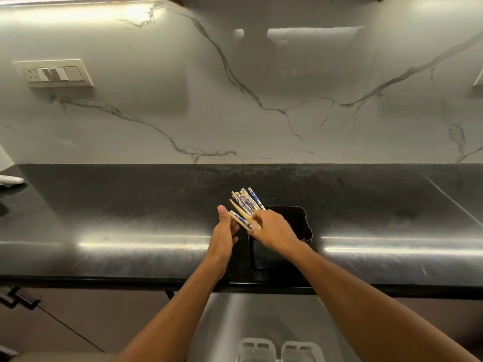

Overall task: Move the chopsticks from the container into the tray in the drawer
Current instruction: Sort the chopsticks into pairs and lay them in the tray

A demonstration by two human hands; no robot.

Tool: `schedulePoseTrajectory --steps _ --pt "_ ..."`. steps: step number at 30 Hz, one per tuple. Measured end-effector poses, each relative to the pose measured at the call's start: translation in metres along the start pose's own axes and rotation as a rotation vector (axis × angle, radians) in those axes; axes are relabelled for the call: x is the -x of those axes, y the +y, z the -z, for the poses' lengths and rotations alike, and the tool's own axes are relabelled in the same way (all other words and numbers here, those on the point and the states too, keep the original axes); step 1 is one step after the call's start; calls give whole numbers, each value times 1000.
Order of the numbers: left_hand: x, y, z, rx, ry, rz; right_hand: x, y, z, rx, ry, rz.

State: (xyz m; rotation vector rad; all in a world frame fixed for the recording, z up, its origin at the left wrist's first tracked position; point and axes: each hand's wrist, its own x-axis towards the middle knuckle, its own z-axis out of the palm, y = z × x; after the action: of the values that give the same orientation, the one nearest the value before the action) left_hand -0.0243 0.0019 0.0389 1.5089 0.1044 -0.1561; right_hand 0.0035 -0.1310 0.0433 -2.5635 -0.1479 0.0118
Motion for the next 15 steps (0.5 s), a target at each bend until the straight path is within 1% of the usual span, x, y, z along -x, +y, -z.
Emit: schedulePoseTrajectory --steps 3,8,13,15 --pt "-2 2 -1 -19 -13 -15 -4 -3 -4 21 31 15" --pt "-3 3 -7 -31 -23 -49 -8 -4 -7 109 5 54" --pt "-2 4 -8 -17 14 -79 -10 -2 -8 236 43 54" --pt "-3 3 -5 -13 64 -69 -11 -2 -7 263 33 39"
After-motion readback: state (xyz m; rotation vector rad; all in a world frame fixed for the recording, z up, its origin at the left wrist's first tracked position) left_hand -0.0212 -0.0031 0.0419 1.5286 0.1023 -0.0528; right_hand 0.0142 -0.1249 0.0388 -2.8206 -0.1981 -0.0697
